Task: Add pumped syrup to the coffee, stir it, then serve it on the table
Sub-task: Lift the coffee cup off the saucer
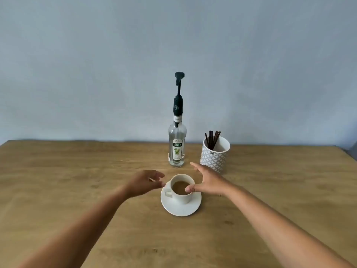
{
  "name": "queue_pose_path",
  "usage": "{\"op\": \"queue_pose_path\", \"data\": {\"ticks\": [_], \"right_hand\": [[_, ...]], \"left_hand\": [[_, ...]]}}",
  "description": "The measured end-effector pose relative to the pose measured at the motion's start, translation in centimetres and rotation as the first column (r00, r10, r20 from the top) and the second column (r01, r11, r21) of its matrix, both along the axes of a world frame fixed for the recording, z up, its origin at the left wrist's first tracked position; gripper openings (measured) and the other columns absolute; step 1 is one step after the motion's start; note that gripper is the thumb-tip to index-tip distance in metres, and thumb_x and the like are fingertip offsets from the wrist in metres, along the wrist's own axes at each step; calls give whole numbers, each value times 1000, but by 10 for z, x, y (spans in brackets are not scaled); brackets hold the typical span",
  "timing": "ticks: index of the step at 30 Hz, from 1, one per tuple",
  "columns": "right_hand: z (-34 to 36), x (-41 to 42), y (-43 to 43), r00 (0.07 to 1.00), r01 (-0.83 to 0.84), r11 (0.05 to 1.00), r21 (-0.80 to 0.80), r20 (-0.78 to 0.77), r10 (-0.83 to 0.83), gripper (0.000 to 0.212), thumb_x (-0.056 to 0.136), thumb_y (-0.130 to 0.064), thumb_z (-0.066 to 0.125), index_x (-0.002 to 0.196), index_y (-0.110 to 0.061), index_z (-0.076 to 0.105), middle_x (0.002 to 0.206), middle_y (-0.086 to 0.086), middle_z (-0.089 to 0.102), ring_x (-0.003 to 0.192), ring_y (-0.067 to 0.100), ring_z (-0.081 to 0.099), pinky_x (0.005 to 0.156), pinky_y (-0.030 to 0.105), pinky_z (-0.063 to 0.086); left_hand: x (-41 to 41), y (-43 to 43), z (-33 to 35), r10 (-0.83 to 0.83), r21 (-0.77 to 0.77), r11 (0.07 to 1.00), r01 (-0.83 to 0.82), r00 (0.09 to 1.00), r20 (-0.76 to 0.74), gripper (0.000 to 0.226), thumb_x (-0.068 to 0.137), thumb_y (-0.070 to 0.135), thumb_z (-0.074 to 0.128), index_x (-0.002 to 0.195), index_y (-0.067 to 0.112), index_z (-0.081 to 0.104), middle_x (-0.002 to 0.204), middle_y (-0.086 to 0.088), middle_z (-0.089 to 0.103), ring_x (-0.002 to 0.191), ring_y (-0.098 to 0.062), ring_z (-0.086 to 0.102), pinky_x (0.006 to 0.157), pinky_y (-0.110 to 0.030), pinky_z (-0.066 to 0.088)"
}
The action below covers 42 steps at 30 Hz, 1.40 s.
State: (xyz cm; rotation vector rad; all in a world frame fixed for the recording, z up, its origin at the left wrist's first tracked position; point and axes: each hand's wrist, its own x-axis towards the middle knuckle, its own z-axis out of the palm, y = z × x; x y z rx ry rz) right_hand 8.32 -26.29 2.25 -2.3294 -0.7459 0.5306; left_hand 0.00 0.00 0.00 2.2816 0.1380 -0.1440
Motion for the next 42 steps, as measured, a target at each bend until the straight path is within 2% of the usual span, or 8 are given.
{"op": "queue_pose_path", "data": {"ticks": [4,7,17,23,26,29,32,42], "right_hand": [[-34,-9,-2,987,62,997,54,-150,-53,124,56,-46,91,153,-33,15,159,2,29,144,15,29,116,32,27],[-55,-9,0,974,119,987,105,-205,-95,127,53,-43,92,153,-35,13,159,-2,29,143,14,30,115,31,28],[-93,-13,9,949,233,935,269,-271,-158,109,52,-36,92,144,-34,34,127,-19,59,118,-3,55,103,25,44],[-93,-15,12,944,264,923,281,-272,-187,94,55,-32,92,130,-49,38,118,-23,61,107,-16,55,84,7,42],[-87,-15,13,948,254,922,291,-265,-178,89,54,-31,92,123,-54,40,117,-19,64,109,-8,58,88,11,45],[-79,-14,14,950,245,914,325,-270,-158,89,54,-30,93,129,-43,47,119,-12,65,114,3,60,102,32,49],[-61,-9,17,959,225,906,358,-245,-142,91,52,-34,93,132,-37,48,121,-9,67,116,8,60,106,41,46],[31,21,31,991,102,875,474,-128,-46,89,54,-38,92,133,-37,49,121,-12,69,115,4,62,99,38,52]], "left_hand": [[-16,-18,-30,52,-155,986,-66,995,-88,36,85,36,76,120,28,68,110,0,71,92,-12,68,71,-22,53],[-19,-28,-42,103,-264,956,-127,990,-100,30,88,34,73,116,24,69,107,-3,73,91,-19,72,60,-25,55],[-16,-44,-64,235,-429,860,-278,960,-149,19,94,30,66,99,11,68,101,-17,74,80,-18,75,56,-32,58],[-15,-47,-67,221,-545,787,-288,957,-187,19,98,28,60,97,10,63,99,-10,72,89,-20,76,61,-32,60],[-16,-49,-66,215,-627,716,-308,951,-222,25,98,27,60,105,3,60,107,-13,71,95,-25,76,71,-37,63],[-17,-49,-59,225,-691,647,-324,946,-233,22,97,29,63,100,8,61,110,-15,72,95,-28,76,80,-43,62],[-16,-48,-44,240,-744,587,-318,946,-215,22,94,31,65,97,10,60,104,-14,73,95,-32,75,80,-44,63],[3,-36,46,287,-842,490,-224,954,-87,31,74,38,76,88,12,65,98,-12,75,86,-36,74,78,-43,63]]}}
